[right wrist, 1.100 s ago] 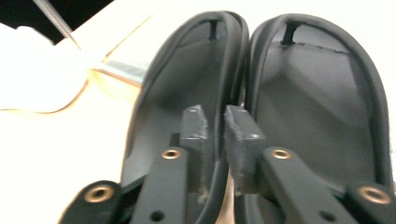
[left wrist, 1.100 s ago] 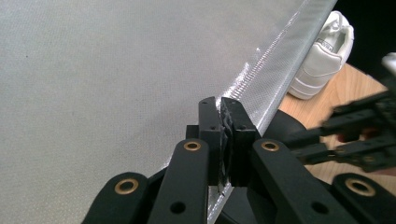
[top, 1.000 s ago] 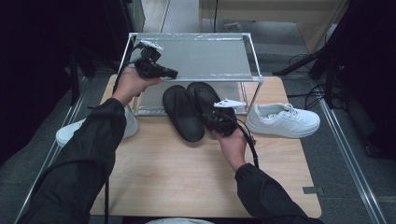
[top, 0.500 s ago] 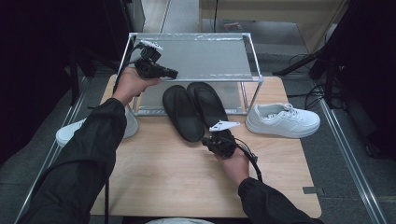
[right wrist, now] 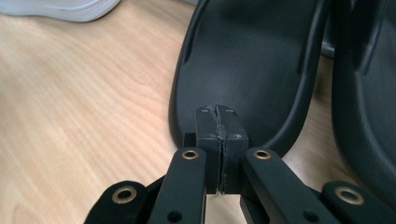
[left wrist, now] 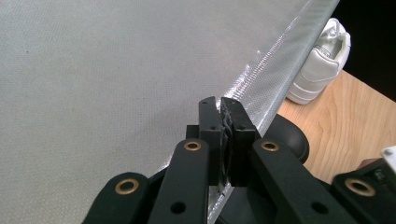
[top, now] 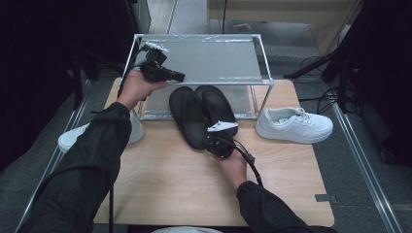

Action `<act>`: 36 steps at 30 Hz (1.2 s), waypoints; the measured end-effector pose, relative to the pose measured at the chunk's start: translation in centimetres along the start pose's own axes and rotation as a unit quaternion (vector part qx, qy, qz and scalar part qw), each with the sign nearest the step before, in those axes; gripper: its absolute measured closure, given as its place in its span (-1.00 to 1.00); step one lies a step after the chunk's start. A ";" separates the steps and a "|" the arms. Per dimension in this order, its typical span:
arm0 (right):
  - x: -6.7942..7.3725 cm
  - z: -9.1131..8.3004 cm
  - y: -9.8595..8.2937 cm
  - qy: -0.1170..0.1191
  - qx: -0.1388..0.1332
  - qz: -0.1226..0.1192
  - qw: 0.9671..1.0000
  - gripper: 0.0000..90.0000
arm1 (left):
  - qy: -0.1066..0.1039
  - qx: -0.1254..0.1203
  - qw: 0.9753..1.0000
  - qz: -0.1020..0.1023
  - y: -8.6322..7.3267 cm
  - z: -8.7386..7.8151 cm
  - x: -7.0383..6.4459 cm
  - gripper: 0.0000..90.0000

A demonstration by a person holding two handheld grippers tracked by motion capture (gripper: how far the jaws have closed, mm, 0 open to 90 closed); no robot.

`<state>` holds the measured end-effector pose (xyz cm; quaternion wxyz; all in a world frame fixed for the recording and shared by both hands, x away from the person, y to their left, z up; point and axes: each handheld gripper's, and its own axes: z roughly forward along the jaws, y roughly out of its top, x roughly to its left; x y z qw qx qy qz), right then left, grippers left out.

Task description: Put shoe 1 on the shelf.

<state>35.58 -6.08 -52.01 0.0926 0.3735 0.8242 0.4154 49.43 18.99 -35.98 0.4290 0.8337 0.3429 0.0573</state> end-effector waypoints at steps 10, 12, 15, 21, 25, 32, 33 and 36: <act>-0.5 -1.2 -0.4 0.009 0.009 0.011 1.000 1.00 | 0.001 0.002 1.000 0.000 0.0 0.0 -0.1 0.96; -0.5 -1.8 -0.7 0.008 0.012 0.006 1.000 1.00 | 0.004 0.004 1.000 0.000 0.1 0.0 -0.2 0.96; -0.5 -2.2 -1.0 0.010 0.019 0.006 1.000 1.00 | 0.007 0.003 1.000 0.001 0.1 0.0 -0.3 0.96; -0.6 -1.5 -2.2 0.001 0.044 -0.002 0.999 1.00 | 0.007 0.004 1.000 0.000 0.1 0.0 -0.3 0.96; -0.5 -0.9 -2.1 -0.002 0.041 -0.007 0.999 1.00 | 0.009 0.005 1.000 0.001 0.1 0.0 -0.4 0.96; -0.1 0.0 -1.0 -0.001 0.028 -0.003 1.000 1.00 | 0.008 0.003 1.000 -0.001 0.1 0.0 -0.3 0.96; -0.1 0.2 -0.8 -0.001 0.028 -0.001 1.000 1.00 | 0.008 0.003 1.000 -0.001 0.1 0.0 -0.3 0.96; 0.0 0.9 -0.2 -0.002 0.031 0.000 1.000 1.00 | 0.008 0.003 1.000 -0.001 0.1 0.0 -0.3 0.96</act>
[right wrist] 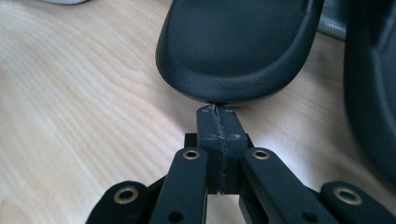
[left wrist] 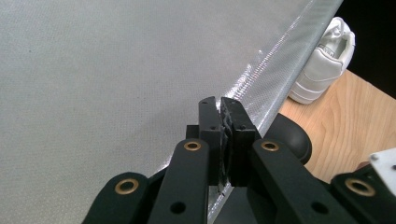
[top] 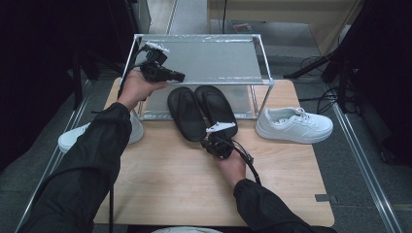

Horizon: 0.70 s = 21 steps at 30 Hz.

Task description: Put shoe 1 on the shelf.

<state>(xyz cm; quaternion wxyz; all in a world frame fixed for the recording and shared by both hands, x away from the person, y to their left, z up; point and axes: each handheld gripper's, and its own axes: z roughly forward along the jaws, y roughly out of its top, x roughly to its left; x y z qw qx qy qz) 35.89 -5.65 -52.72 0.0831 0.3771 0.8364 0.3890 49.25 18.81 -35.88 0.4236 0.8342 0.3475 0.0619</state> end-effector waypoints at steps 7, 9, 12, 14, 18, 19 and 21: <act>0.3 1.8 1.7 -0.005 0.005 -0.006 1.000 1.00 | -0.002 0.000 1.000 -0.002 0.0 0.0 0.0 0.96; 0.3 2.3 2.2 -0.005 0.007 -0.007 1.000 1.00 | -0.001 0.000 1.000 -0.001 0.0 0.0 0.0 0.96; 0.3 3.0 3.1 -0.005 0.008 -0.001 1.000 1.00 | -0.002 0.000 1.000 -0.002 0.0 0.0 0.0 0.96; 0.4 3.6 3.8 -0.006 0.008 0.002 1.000 1.00 | -0.002 0.000 1.000 -0.003 0.0 0.0 0.0 0.96; 0.4 4.6 4.9 -0.003 0.007 0.010 1.000 1.00 | -0.004 -0.001 1.000 -0.005 0.0 0.0 0.1 0.96; 0.4 4.6 4.9 -0.003 0.007 0.010 1.000 1.00 | -0.003 0.000 1.000 -0.005 0.0 0.0 0.1 0.96; 0.4 5.2 5.6 -0.001 0.010 0.018 1.000 1.00 | -0.003 0.000 1.000 -0.006 0.0 0.0 0.1 0.96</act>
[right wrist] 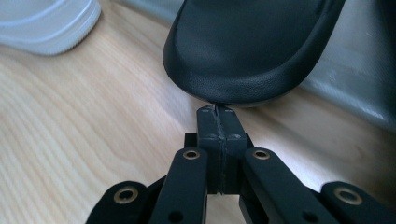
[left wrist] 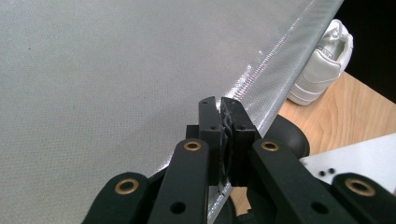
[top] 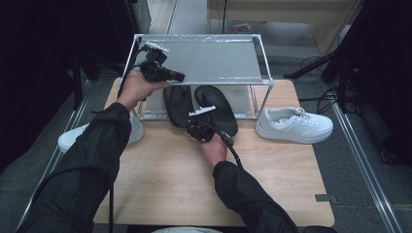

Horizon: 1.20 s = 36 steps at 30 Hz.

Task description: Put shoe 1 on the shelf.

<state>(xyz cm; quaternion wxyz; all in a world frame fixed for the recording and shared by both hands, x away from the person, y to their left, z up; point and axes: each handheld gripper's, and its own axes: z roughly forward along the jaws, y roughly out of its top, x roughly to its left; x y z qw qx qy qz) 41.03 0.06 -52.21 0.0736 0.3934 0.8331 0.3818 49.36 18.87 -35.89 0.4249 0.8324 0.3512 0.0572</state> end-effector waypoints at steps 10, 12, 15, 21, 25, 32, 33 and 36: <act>0.2 2.5 2.3 0.004 0.016 0.009 1.000 1.00 | -0.001 -0.001 1.000 -0.002 0.0 0.0 0.0 0.96; 0.5 3.0 2.4 0.007 0.015 0.011 1.000 1.00 | -0.002 -0.001 1.000 -0.002 0.0 0.0 0.0 0.96; 1.0 3.5 2.4 0.012 0.014 0.008 1.000 1.00 | -0.003 -0.002 1.000 -0.004 -0.1 0.0 0.0 0.96; 0.8 2.2 2.2 0.017 0.010 0.003 1.000 1.00 | -0.004 -0.004 1.000 -0.010 -0.1 0.0 0.1 0.96; 0.4 0.7 1.8 0.020 0.006 -0.010 1.000 1.00 | -0.001 -0.003 1.000 -0.008 -0.1 0.0 0.0 0.96; -0.1 -1.5 0.9 0.035 0.003 -0.008 0.999 1.00 | -0.006 -0.007 1.000 -0.008 -0.2 0.0 0.1 0.96; -0.2 -2.3 0.6 0.036 0.000 -0.014 0.999 1.00 | -0.006 -0.008 1.000 -0.008 -0.2 0.0 0.2 0.96; -0.4 -3.8 0.1 0.040 -0.001 -0.017 0.999 1.00 | -0.004 -0.007 1.000 -0.007 -0.2 0.1 0.1 0.96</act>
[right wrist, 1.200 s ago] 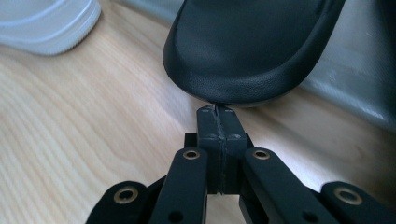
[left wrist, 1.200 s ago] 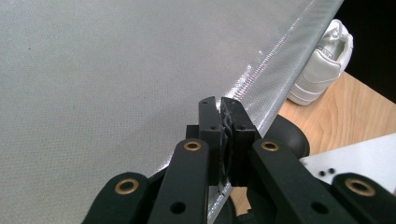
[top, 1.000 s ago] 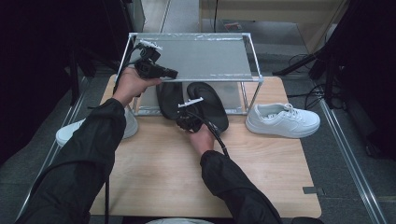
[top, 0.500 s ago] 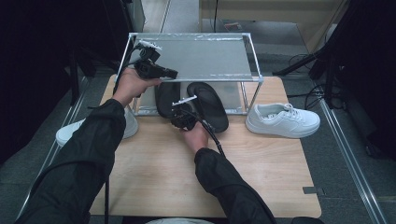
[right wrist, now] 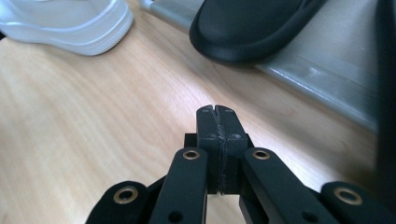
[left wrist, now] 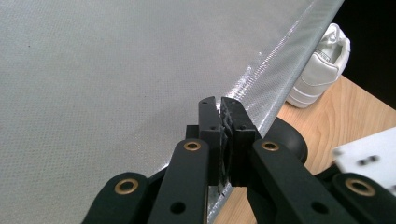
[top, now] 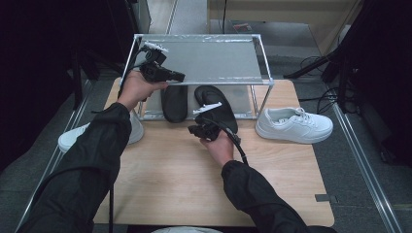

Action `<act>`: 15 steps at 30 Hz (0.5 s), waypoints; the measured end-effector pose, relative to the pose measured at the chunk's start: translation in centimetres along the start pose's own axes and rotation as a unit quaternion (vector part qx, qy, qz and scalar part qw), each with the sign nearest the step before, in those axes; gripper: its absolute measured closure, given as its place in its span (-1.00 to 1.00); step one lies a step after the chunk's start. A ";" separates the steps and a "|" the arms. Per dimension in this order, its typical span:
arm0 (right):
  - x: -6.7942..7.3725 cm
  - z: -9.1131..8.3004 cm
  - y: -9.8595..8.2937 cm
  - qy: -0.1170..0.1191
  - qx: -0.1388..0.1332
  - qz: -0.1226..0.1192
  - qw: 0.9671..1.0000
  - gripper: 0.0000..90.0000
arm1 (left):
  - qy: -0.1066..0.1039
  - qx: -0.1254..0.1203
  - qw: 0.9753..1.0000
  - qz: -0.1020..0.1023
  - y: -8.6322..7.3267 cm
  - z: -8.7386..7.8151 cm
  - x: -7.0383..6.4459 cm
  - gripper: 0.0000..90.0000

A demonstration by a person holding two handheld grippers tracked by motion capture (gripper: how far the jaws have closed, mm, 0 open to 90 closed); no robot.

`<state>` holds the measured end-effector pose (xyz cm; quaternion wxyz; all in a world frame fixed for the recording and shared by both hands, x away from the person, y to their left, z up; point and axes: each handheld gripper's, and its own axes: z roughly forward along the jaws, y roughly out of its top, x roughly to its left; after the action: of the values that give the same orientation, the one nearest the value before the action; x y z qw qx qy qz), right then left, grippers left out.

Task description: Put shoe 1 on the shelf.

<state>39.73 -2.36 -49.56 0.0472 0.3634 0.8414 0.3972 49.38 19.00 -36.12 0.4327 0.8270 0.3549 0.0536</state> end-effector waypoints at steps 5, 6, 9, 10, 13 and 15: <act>-0.3 -2.1 -1.1 0.001 -0.008 -0.008 1.000 1.00 | 0.002 0.003 1.000 0.005 0.0 0.0 -0.1 0.96; -0.3 -2.1 -1.1 0.001 -0.008 -0.008 1.000 1.00 | 0.002 0.003 1.000 0.005 0.0 0.0 -0.1 0.96; -1.1 -3.4 -2.3 -0.005 -0.018 0.000 1.000 1.00 | 0.000 0.001 1.000 -0.001 0.0 0.0 -0.1 0.96; -1.3 -3.7 -2.5 -0.008 -0.018 0.001 1.000 1.00 | 0.002 0.002 1.000 0.000 0.0 0.0 -0.1 0.96; -1.7 -4.5 -3.3 -0.015 -0.018 0.004 1.000 1.00 | 0.004 0.003 1.000 0.002 0.0 0.0 -0.1 0.96; -2.1 -5.2 -3.8 -0.019 -0.017 0.002 1.000 1.00 | 0.004 0.003 1.000 0.000 0.1 0.0 -0.1 0.96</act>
<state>37.18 -8.66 -49.14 0.0690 0.3718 0.8326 0.4047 49.31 18.92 -36.04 0.4289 0.8282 0.3564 0.0558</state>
